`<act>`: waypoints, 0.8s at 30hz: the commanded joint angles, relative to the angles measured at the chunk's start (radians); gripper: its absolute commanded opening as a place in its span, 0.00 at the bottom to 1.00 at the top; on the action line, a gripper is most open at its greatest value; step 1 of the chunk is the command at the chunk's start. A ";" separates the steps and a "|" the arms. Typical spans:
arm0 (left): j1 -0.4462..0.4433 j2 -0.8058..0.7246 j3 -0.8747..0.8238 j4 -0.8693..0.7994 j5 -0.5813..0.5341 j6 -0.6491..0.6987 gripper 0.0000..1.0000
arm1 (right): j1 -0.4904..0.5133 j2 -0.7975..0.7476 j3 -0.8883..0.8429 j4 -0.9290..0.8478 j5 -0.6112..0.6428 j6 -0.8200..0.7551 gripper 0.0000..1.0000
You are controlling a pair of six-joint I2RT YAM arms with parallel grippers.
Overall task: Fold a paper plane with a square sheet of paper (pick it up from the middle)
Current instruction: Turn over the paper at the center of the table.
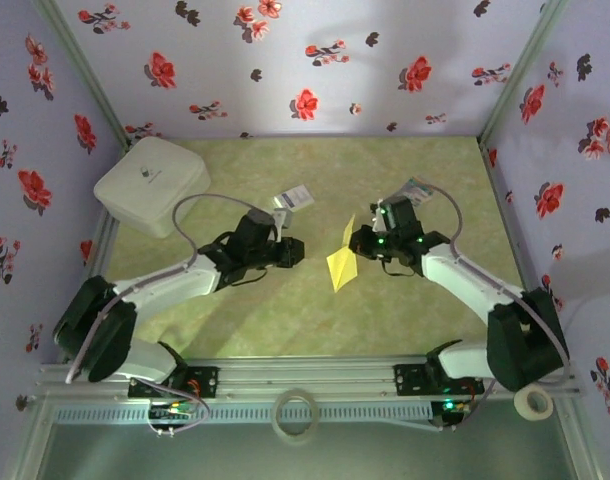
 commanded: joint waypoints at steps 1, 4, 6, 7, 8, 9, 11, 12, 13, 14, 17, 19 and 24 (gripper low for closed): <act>0.007 -0.060 -0.040 -0.035 -0.151 0.031 0.19 | 0.080 -0.030 0.100 -0.284 0.333 -0.154 0.00; 0.010 -0.107 -0.069 -0.035 -0.211 0.025 0.19 | 0.110 -0.026 0.151 -0.380 0.499 -0.161 0.01; 0.011 -0.135 -0.086 -0.037 -0.246 0.019 0.19 | 0.133 -0.018 0.178 -0.427 0.589 -0.171 0.01; 0.012 -0.151 -0.096 -0.035 -0.262 0.016 0.19 | 0.151 -0.010 0.193 -0.452 0.658 -0.181 0.01; 0.013 -0.165 -0.105 -0.034 -0.274 0.012 0.19 | 0.169 0.002 0.204 -0.472 0.715 -0.187 0.00; 0.013 -0.181 -0.116 -0.032 -0.290 0.010 0.20 | 0.189 0.015 0.219 -0.495 0.771 -0.195 0.00; 0.014 -0.214 -0.135 -0.029 -0.325 0.002 0.20 | 0.225 0.048 0.249 -0.537 0.867 -0.194 0.00; 0.014 -0.235 -0.148 -0.029 -0.346 -0.003 0.20 | 0.243 0.069 0.264 -0.555 0.914 -0.188 0.00; 0.013 -0.258 -0.160 -0.029 -0.374 -0.007 0.20 | 0.260 0.093 0.277 -0.570 0.953 -0.180 0.00; 0.016 -0.278 -0.172 -0.029 -0.398 -0.010 0.20 | 0.276 0.117 0.287 -0.577 0.979 -0.170 0.00; 0.019 -0.357 -0.221 -0.030 -0.474 -0.032 0.19 | 0.320 0.197 0.312 -0.590 1.000 -0.149 0.00; 0.023 -0.416 -0.253 -0.032 -0.504 -0.037 0.18 | 0.348 0.258 0.339 -0.610 0.995 -0.132 0.00; 0.036 -0.525 -0.292 -0.078 -0.537 -0.029 0.17 | 0.406 0.383 0.385 -0.534 0.819 -0.158 0.01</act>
